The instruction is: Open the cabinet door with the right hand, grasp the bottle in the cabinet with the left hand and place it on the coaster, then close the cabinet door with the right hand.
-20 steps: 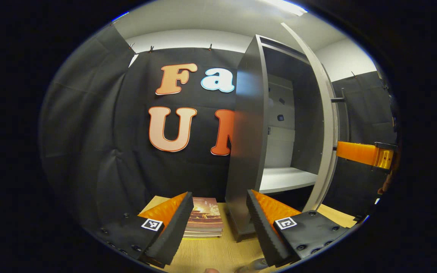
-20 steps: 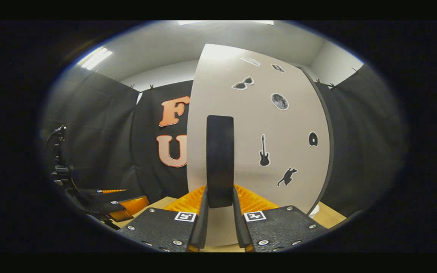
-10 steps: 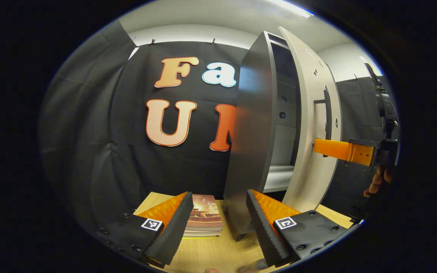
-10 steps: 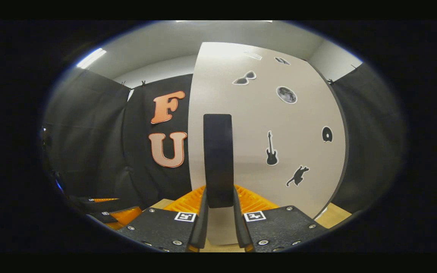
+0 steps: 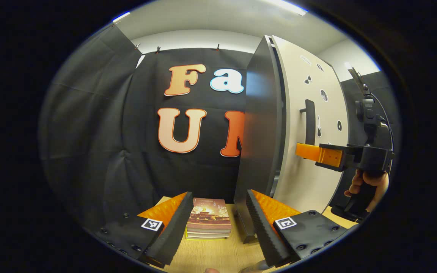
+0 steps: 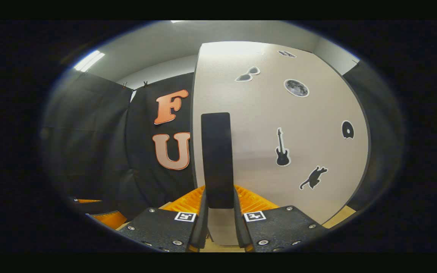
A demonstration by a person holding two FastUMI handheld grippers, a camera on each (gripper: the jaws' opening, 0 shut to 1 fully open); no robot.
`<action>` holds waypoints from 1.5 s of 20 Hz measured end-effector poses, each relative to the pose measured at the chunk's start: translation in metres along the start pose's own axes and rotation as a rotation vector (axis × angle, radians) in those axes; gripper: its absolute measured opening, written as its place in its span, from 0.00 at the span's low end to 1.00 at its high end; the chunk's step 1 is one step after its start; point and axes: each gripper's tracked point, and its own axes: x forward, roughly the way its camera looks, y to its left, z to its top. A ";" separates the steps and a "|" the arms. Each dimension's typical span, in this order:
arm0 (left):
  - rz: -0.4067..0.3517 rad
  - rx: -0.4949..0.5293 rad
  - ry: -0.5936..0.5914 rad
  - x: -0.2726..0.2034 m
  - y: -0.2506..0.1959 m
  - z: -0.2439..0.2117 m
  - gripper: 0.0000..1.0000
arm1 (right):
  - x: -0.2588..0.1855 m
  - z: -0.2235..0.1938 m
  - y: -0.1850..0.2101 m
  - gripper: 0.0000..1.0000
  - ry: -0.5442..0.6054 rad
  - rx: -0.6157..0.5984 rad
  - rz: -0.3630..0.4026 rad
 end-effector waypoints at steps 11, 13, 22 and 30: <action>0.054 -0.021 -0.008 0.005 0.006 0.003 0.92 | 0.020 -0.003 0.003 0.33 0.000 0.014 0.028; 0.059 -0.024 -0.016 0.005 0.005 0.004 0.92 | 0.022 -0.003 0.003 0.33 -0.003 0.006 0.035; 0.093 -0.015 -0.021 -0.004 -0.004 0.001 0.92 | 0.003 -0.007 0.001 0.45 0.014 -0.077 0.052; 0.119 0.010 -0.019 -0.020 -0.005 0.002 0.92 | -0.049 0.002 -0.021 0.61 -0.031 -0.114 0.007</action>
